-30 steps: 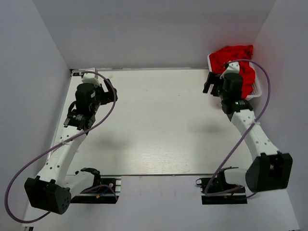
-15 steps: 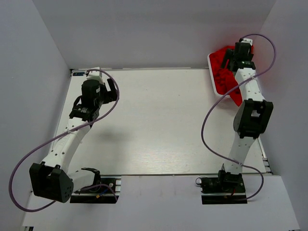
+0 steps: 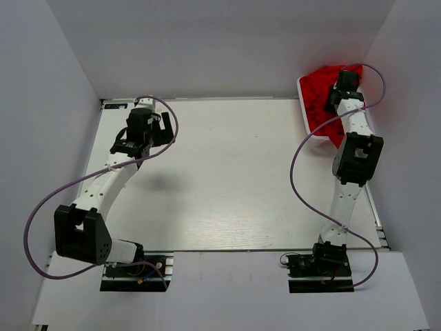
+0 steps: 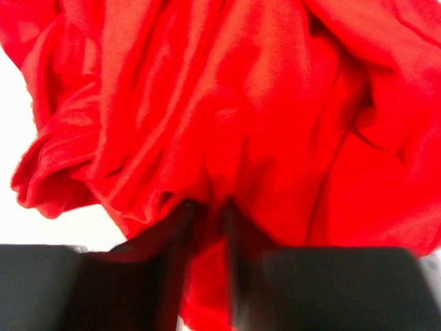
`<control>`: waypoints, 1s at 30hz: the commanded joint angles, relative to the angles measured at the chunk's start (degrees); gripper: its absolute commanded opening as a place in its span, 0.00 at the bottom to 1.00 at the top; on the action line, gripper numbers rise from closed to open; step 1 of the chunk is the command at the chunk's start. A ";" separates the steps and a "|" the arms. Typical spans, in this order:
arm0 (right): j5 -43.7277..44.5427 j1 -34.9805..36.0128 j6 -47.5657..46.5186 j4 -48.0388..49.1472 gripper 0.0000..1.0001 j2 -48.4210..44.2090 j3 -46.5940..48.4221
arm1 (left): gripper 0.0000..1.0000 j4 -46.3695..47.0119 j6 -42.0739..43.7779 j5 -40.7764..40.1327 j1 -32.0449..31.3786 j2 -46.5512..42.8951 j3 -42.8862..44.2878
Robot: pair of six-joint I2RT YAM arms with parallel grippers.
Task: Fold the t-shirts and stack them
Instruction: Grab crumpled tshirt from bin with the right arm, then move the tshirt to the center of the board
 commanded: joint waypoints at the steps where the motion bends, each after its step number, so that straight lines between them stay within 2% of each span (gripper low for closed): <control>1: -3.35 -0.40 -0.60 2.42 0.22 -0.01 0.67 | 1.00 -0.07 0.57 1.01 0.25 -0.04 3.14; 2: -3.35 -0.49 -0.34 2.68 0.00 -0.27 0.50 | 1.00 -0.68 0.57 1.01 0.25 0.48 3.14; 7: -3.26 -0.84 0.54 7.41 0.00 -6.15 -1.69 | 1.00 -0.68 0.57 1.01 0.25 -0.82 3.66; 13: -3.61 -0.93 0.80 8.66 0.00 -16.33 -0.47 | 1.00 -1.92 0.57 0.49 0.25 -4.51 3.14; 21: -5.98 -0.85 -2.72 12.87 0.00 -28.04 1.02 | 1.00 -2.44 0.04 1.80 0.25 -8.39 0.68; 24: -8.53 -0.76 -3.59 14.97 0.00 -31.91 1.73 | 1.00 -3.49 -0.56 3.99 0.25 -9.00 0.68; 30: -21.00 -0.49 -0.72 19.73 0.00 -37.27 5.06 | 1.00 -4.55 -2.33 5.84 0.25 -11.72 -1.08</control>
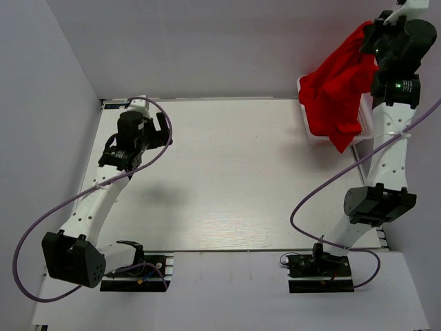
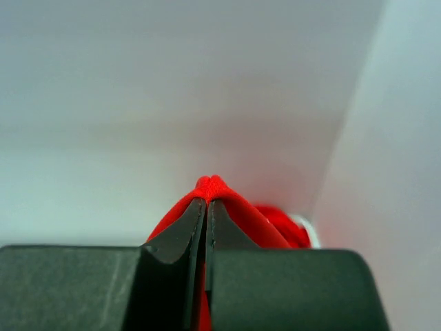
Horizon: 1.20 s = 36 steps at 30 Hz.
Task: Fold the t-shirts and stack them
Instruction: Move the tshirt to the center of the board
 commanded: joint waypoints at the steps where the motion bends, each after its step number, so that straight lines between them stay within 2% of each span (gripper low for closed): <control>1: -9.20 0.31 2.36 7.49 0.00 -3.51 5.78 | 1.00 -1.67 -1.19 2.44 0.27 -2.96 -1.43; 5: -29.03 0.40 6.75 12.75 0.00 -5.62 5.62 | 1.00 -4.46 -1.19 3.76 0.27 -5.50 -3.19; 8: -38.18 0.84 17.28 19.70 0.00 -6.41 5.71 | 1.00 -6.14 -2.25 3.76 0.27 -8.23 -4.68; 10: -41.11 1.37 23.26 23.21 0.00 -6.41 6.06 | 1.00 -7.37 -2.77 3.76 0.27 -10.42 -5.48; 16: -49.11 5.84 29.00 28.32 0.00 -6.33 4.31 | 1.00 -13.79 -3.30 1.73 0.27 -14.73 -4.95; 20: -48.42 12.87 24.53 26.13 0.00 -9.04 -3.85 | 1.00 -18.71 -4.70 -0.11 0.27 -15.35 -2.33; 21: -47.89 14.97 22.08 25.86 0.00 -9.83 -9.35 | 1.00 -19.94 -4.71 -0.81 0.27 -15.35 -1.79; 24: -48.06 22.34 17.58 23.94 0.00 -9.76 -17.10 | 1.00 -22.32 -4.71 -0.29 0.27 -15.35 -1.17; 26: -45.35 24.83 13.13 23.14 0.00 -9.93 -23.34 | 1.00 -23.55 -5.40 -1.51 0.27 -15.35 -1.69; 27: -44.12 28.40 11.96 22.88 0.00 -9.93 -25.90 | 1.00 -23.55 -6.11 -2.04 0.27 -15.35 -1.70; 28: -39.85 29.57 10.82 23.05 0.00 -9.84 -33.24 | 1.00 -24.25 -6.11 -2.05 0.27 -15.35 -1.70; 30: -36.48 32.11 7.04 23.14 0.00 -9.32 -38.03 | 1.00 -24.78 -6.72 -2.66 0.27 -15.35 -2.22; 31: -35.16 33.52 5.38 23.31 0.00 -9.05 -44.76 | 1.00 -24.78 -6.73 -2.66 0.27 -15.35 -2.75; 36: -24.00 37.66 3.24 22.35 0.00 -4.84 -54.13 | 1.00 -24.78 -6.73 -1.52 0.27 -12.02 -3.28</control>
